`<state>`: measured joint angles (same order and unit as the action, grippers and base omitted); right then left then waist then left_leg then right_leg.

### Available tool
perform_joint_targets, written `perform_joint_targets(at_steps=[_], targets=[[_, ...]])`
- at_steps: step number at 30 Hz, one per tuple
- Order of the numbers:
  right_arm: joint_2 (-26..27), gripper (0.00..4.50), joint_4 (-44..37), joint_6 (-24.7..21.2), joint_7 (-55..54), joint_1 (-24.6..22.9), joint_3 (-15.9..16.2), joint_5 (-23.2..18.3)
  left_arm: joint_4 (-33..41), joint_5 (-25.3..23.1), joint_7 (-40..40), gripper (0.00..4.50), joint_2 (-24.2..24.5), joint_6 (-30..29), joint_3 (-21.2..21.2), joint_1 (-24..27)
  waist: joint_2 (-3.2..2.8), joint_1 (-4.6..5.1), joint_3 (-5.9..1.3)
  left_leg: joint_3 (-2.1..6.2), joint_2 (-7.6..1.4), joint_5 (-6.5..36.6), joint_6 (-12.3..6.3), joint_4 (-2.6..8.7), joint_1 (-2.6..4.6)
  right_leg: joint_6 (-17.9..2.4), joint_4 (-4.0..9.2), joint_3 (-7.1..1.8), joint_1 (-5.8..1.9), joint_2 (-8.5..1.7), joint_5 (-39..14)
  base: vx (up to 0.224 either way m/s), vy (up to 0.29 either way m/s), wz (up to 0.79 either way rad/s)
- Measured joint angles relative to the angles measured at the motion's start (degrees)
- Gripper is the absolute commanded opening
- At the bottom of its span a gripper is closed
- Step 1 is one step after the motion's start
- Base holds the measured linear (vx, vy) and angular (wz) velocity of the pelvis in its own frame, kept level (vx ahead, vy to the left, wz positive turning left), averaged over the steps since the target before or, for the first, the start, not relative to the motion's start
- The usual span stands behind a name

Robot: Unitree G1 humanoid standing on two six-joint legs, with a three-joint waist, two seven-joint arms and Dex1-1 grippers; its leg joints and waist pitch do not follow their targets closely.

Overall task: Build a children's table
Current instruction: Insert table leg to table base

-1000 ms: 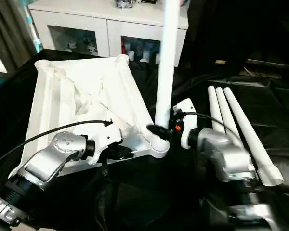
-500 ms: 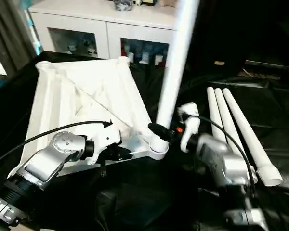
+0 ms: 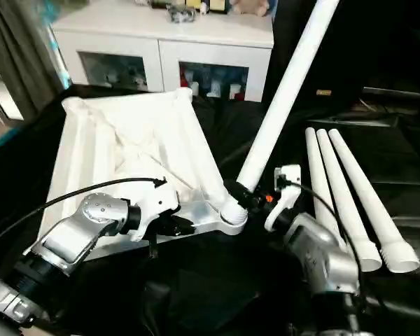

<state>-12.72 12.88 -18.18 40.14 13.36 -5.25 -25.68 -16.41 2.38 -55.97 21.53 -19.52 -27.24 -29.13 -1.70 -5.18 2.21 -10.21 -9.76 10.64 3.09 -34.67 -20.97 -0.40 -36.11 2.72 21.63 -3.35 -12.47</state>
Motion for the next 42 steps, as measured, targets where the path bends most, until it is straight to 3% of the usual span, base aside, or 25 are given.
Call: perform_joint_targets(at_steps=[13, 22, 35, 42], targets=[[0.4, 1.9, -4.5, 3.6, -2.5, -4.3, 0.8, 1.8, -1.4, -0.3, 0.0, 0.0, -0.8, 1.5, 0.0, -0.3, -0.38, 0.04, 0.05, 0.0, 0.02, 0.0, -0.01, 0.23, 0.0, 0.1, 0.48, 0.0, -0.24, 0.0, 0.0, 0.0, 0.0, 0.0], [-2.9, 1.9, -6.6, 3.5, -1.9, -4.2, 4.4, 4.9, -1.9, -0.4, -0.1, 0.0, -1.0, 2.0, 0.0, -0.4, -0.39, 0.17, 0.07, -0.01, 0.03, 0.0, -0.01, 0.52, 0.01, 0.1, 1.04, 0.06, -0.42, 0.0, -0.1, 0.0, 0.0, 0.0], [-8.4, 1.9, -6.4, 2.6, 4.3, -0.5, 9.5, 8.9, -1.8, -0.4, -1.6, 0.0, -0.1, 2.5, 0.0, -0.4, 0.16, 0.26, -0.03, -0.02, 0.03, 0.0, -0.02, 0.82, 0.11, 0.1, 1.11, 0.1, -0.41, 0.0, -0.1, 0.0, 0.0, 0.0], [-9.4, 1.9, -1.4, 4.0, 11.8, 2.6, 10.4, 8.8, -0.8, -1.0, -4.3, 0.0, 2.4, 4.3, -0.3, -0.4, 0.97, 0.3, -0.03, -0.02, 0.02, 0.0, -0.01, 1.13, 0.2, 0.2, 1.14, 0.19, -0.37, 0.01, -0.1, 0.0, 0.0, 0.0]])
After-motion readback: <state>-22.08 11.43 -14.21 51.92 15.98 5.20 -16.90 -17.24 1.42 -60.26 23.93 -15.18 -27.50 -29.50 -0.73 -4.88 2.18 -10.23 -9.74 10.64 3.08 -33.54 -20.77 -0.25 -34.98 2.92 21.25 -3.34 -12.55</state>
